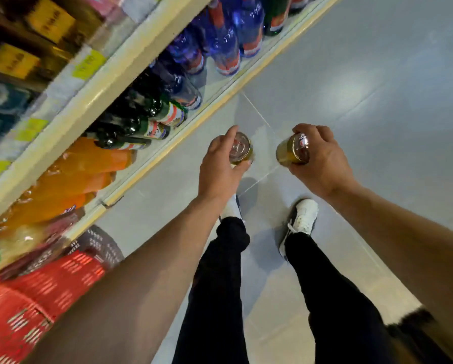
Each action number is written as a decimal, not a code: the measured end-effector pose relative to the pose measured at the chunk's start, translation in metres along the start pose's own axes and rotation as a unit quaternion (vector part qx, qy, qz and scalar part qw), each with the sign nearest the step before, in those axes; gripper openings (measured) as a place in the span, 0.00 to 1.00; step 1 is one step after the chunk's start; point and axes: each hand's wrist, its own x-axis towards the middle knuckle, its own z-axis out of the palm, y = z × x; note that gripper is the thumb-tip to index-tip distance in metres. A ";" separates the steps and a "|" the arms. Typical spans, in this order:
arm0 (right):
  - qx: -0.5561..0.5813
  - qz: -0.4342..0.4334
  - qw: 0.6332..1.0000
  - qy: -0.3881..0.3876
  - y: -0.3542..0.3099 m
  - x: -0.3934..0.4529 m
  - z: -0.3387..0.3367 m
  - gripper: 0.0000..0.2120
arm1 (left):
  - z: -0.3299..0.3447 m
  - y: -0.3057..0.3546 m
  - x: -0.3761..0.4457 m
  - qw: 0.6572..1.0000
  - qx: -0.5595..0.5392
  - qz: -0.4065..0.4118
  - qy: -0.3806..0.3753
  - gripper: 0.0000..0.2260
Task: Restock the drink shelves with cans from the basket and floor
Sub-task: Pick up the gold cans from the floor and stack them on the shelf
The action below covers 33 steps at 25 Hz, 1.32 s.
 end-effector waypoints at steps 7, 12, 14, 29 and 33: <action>-0.037 -0.103 0.990 -0.094 -0.074 -0.179 -0.088 0.31 | -0.067 0.057 -0.226 0.991 -0.048 -0.072 0.107 0.33; -0.120 -0.243 0.949 -0.159 -0.115 -0.287 -0.130 0.31 | -0.098 0.069 -0.393 0.953 -0.112 -0.166 0.226 0.33; -0.132 -0.282 0.934 -0.177 -0.130 -0.315 -0.135 0.32 | -0.102 0.068 -0.451 0.934 -0.136 -0.197 0.265 0.33; -0.196 -0.500 0.792 -0.289 -0.310 -0.567 0.036 0.35 | -0.129 -0.070 -0.809 0.732 -0.255 -0.325 0.541 0.37; -0.174 -0.553 0.751 -0.316 -0.367 -0.668 0.113 0.35 | -0.152 -0.135 -0.910 0.705 -0.254 -0.316 0.582 0.36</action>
